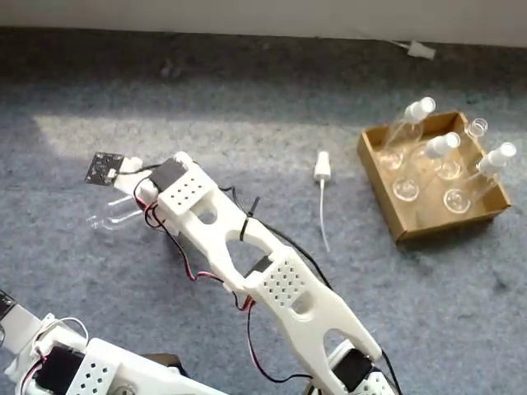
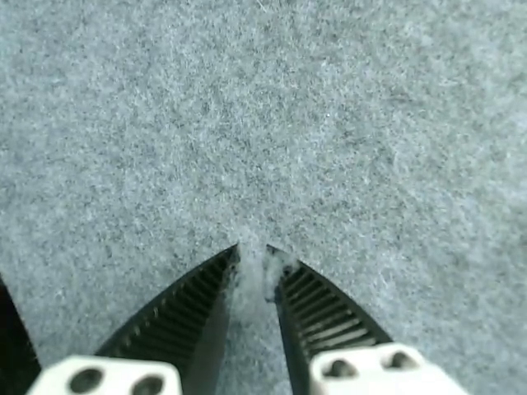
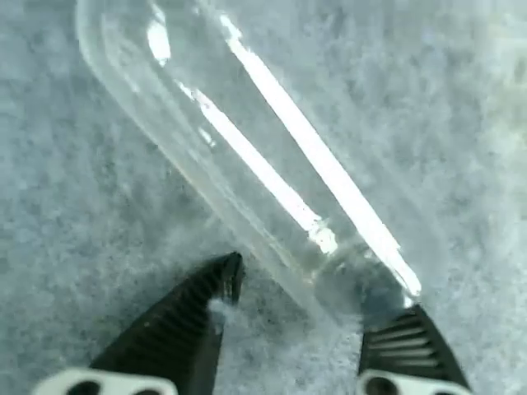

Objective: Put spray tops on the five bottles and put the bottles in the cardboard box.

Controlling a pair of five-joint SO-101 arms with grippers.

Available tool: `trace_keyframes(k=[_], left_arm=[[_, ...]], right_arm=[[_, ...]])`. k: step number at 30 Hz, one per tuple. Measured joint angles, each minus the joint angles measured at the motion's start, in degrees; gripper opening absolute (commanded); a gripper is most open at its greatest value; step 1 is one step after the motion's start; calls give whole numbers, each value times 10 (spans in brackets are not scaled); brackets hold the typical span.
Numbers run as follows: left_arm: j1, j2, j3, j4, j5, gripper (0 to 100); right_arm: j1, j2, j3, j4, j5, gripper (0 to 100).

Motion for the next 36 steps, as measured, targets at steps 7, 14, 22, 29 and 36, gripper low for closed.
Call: trace_keyframes(k=[7,14,22,29,36], left_arm=[[0,0,0,0,0,5],[0,0,0,0,0,5],[0,0,0,0,0,5],[0,0,0,0,0,5],[0,0,0,0,0,5]], right_arm=[[0,11,-41,4,1,235],[14,16,-148,45,1,246],[17,18,-238,96,74,246],[-29,18,-241,134,166,246],[-52,58,-247,134,206,246]])
